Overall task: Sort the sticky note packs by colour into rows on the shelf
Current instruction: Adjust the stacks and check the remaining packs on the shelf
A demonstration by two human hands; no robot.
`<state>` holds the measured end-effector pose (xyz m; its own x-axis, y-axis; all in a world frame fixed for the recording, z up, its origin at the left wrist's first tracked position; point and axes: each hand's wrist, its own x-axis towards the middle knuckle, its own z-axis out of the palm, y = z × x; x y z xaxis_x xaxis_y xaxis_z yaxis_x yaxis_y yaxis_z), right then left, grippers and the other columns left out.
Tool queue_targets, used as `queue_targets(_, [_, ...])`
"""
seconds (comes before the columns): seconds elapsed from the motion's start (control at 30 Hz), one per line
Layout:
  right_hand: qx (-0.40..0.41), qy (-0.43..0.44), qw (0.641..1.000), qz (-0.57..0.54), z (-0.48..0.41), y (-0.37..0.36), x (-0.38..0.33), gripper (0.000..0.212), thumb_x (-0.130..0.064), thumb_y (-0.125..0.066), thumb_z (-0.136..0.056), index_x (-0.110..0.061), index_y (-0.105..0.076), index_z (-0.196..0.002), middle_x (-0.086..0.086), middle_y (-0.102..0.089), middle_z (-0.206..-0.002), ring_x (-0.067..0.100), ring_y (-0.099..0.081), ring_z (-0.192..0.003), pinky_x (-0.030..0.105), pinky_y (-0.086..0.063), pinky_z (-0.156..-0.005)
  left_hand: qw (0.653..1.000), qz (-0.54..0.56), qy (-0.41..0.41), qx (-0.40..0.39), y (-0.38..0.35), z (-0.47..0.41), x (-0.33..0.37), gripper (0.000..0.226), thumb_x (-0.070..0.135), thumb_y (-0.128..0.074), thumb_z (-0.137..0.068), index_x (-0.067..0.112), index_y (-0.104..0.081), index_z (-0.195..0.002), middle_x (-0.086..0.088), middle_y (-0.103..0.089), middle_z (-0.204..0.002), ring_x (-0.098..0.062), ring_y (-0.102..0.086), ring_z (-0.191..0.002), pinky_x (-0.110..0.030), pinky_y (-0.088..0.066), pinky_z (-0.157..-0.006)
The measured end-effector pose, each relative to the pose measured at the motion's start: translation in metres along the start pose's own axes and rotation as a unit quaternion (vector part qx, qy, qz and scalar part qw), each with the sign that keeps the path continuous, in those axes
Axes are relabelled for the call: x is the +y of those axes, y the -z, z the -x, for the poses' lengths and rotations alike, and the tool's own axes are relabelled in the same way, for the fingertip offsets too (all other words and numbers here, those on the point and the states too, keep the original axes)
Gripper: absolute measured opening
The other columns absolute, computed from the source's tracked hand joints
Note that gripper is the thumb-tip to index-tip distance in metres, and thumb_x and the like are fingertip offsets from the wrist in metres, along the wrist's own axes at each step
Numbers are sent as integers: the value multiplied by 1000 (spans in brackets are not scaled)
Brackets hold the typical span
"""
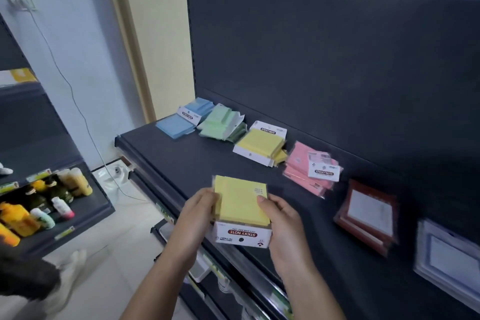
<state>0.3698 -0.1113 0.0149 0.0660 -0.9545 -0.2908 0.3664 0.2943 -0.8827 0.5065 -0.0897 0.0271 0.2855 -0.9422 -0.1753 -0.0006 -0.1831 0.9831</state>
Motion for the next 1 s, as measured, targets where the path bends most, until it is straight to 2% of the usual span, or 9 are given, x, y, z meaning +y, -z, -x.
queue_targets(0.1, [23, 18, 999, 14, -31, -15, -2, 7, -8, -59, -87, -9, -66, -91, 11, -72, -87, 21, -64, -77, 36, -50, -75, 999, 17, -13, -46, -1, -30, 9, 21, 27, -48, -95, 15, -64, -89, 2, -66, -74, -12, -63, -68, -22, -46, -58])
queue_targets(0.2, [52, 38, 997, 38, -55, -22, -2, 10, -6, -58, -87, -8, -65, -94, 14, -71, -94, 22, -64, -82, 38, -50, -79, 994, 21, -14, -107, -1, -57, 6, 16, 18, -58, -90, 16, -63, -104, -1, -73, -94, -15, -69, -83, -22, -50, -69])
queue_targets(0.37, [77, 74, 989, 105, -86, -26, -2, 16, -7, -57, -88, -17, -65, -98, -3, -73, -88, 4, -66, -74, 13, -48, -60, 984, 18, -4, -175, -6, -101, 4, 21, 13, -54, -92, 12, -64, -111, -2, -73, -101, -17, -69, -92, -19, -53, -73])
queue_targets(0.47, [77, 95, 984, 126, -102, -34, -8, 25, -3, -57, -87, -23, -61, -102, -10, -73, -86, 0, -67, -79, 8, -46, -61, 985, 24, -13, -170, -10, -136, 10, 24, 18, -54, -93, 11, -58, -115, -4, -72, -101, -15, -69, -90, -19, -53, -73])
queue_targets(0.6, [131, 139, 973, 129, -126, -46, -22, 34, -8, -63, -85, -28, -54, -112, -9, -72, -93, 1, -67, -84, 14, -49, -69, 976, 3, -17, -219, -21, -181, 31, 24, 28, -55, -92, 22, -54, -115, 2, -71, -99, -3, -68, -82, -11, -49, -63])
queue_targets(0.73, [203, 162, 955, 146, -167, -55, -34, 41, -9, -62, -87, -20, -49, -124, -5, -67, -105, 7, -64, -94, 25, -52, -84, 949, -74, -35, -304, -36, -218, 43, 29, 21, -64, -87, 25, -55, -113, 9, -69, -103, 1, -66, -88, -8, -48, -70])
queue_targets(0.8, [249, 161, 931, 213, -187, -55, -31, 40, -11, -61, -87, -13, -50, -125, -8, -61, -102, 12, -61, -98, 34, -51, -91, 946, -154, -58, -278, -41, -233, 37, 40, 30, -70, -76, 22, -54, -112, 5, -66, -104, -6, -64, -92, -17, -52, -79])
queue_targets(0.87, [277, 149, 902, 295, -195, -56, -26, 40, -16, -62, -85, -13, -53, -124, -8, -58, -100, 18, -58, -102, 41, -49, -93, 934, -231, -89, -256, -43, -245, 28, 53, 41, -63, -64, 22, -52, -112, 1, -63, -104, -18, -60, -99, -38, -52, -87])
queue_targets(1.0, [299, 183, 862, 366, -193, -60, -19, 37, -9, -59, -86, -15, -52, -122, -1, -52, -106, 16, -53, -102, 31, -46, -90, 913, -278, -129, -268, -43, -254, 12, 51, 27, -52, -69, 20, -49, -119, -4, -60, -110, -26, -55, -104, -47, -48, -87])
